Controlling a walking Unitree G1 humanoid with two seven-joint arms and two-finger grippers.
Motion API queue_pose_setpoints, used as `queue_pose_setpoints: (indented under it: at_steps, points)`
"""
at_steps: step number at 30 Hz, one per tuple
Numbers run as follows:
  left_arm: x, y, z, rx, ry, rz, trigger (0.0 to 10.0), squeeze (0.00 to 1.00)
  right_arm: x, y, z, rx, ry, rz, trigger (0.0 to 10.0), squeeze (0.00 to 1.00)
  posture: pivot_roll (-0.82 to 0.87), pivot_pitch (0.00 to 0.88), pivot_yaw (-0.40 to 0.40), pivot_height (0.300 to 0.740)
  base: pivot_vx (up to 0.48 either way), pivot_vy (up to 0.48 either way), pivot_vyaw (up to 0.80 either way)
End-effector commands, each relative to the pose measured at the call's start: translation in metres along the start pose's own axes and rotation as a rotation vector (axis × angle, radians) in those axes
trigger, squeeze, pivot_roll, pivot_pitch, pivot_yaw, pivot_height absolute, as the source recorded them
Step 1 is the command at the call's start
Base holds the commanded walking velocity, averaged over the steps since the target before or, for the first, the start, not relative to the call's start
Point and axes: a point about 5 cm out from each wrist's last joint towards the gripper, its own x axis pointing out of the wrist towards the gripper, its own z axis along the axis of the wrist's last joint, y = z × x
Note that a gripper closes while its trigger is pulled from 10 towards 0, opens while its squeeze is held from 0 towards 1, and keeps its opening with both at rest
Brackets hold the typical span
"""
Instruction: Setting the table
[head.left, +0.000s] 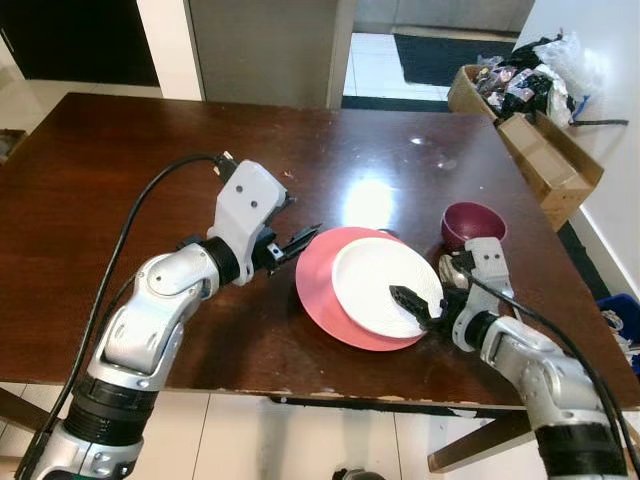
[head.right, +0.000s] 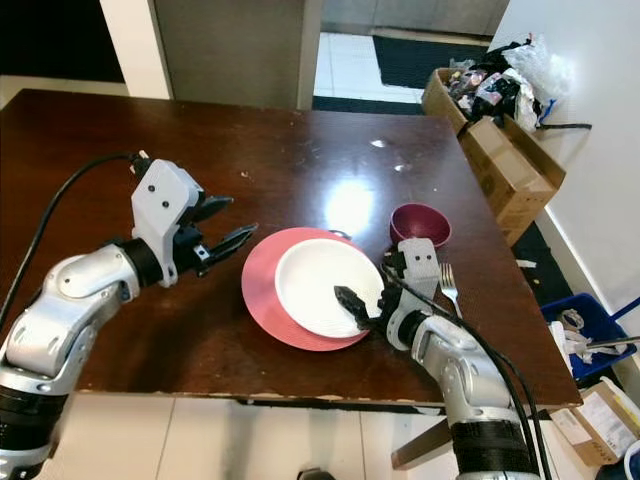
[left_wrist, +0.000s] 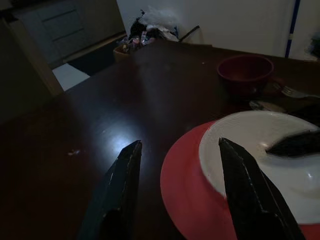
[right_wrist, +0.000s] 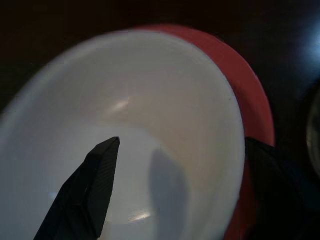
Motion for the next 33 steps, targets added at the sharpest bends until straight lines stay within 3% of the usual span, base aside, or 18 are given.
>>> queue_pose_setpoints:
  at_steps: [1, 6, 10, 24, 28, 30, 31, 33]
  points:
    - [-0.005, -0.002, -0.002, -0.01, 0.011, -0.015, 10.0, 0.0, 0.002, -0.001, -0.003, 0.098, -0.019, 0.038, 0.0, 0.0, -0.06, 0.021, 0.01, 0.74, 0.0, 0.0, 0.0]
    - [-0.008, -0.001, -0.004, -0.013, 0.022, -0.007, 10.0, 0.0, 0.001, 0.003, 0.0, 0.102, -0.051, 0.098, 0.0, 0.0, -0.06, 0.019, 0.008, 0.74, 0.0, 0.0, 0.0]
    - [-0.009, -0.004, -0.007, -0.018, 0.03, -0.008, 10.0, 0.0, -0.002, 0.007, 0.006, 0.16, -0.094, 0.155, 0.0, 0.0, -0.06, 0.019, 0.008, 0.74, 0.0, 0.0, 0.0]
    - [-0.008, 0.0, -0.01, -0.029, 0.043, 0.039, 10.0, 0.0, -0.008, 0.008, 0.009, 0.3, -0.203, 0.155, 0.0, 0.0, -0.07, 0.017, 0.019, 0.74, 0.0, 0.0, 0.0]
    - [-0.008, 0.0, -0.01, -0.03, 0.043, 0.048, 10.0, 0.0, -0.009, 0.007, 0.012, 0.312, -0.222, 0.149, 0.0, 0.0, -0.07, 0.017, 0.019, 0.74, 0.0, 0.0, 0.0]
    - [-0.006, 0.001, -0.01, -0.032, 0.042, 0.052, 10.0, 0.0, -0.011, 0.007, 0.012, 0.26, -0.208, 0.13, 0.0, 0.0, -0.08, 0.018, 0.022, 0.74, 0.0, 0.0, 0.0]
    - [-0.006, 0.001, -0.01, -0.033, 0.041, 0.053, 10.0, 0.0, -0.011, 0.006, 0.011, 0.2, -0.185, 0.107, 10.0, 0.0, -0.08, 0.018, 0.022, 0.74, 0.0, 0.0, 0.0]
    - [-0.006, 0.001, -0.01, -0.033, 0.041, 0.054, 10.0, 0.0, -0.013, 0.004, 0.01, 0.135, -0.163, 0.081, 10.0, 0.0, -0.08, 0.018, 0.022, 0.74, 0.0, 0.0, 0.0]
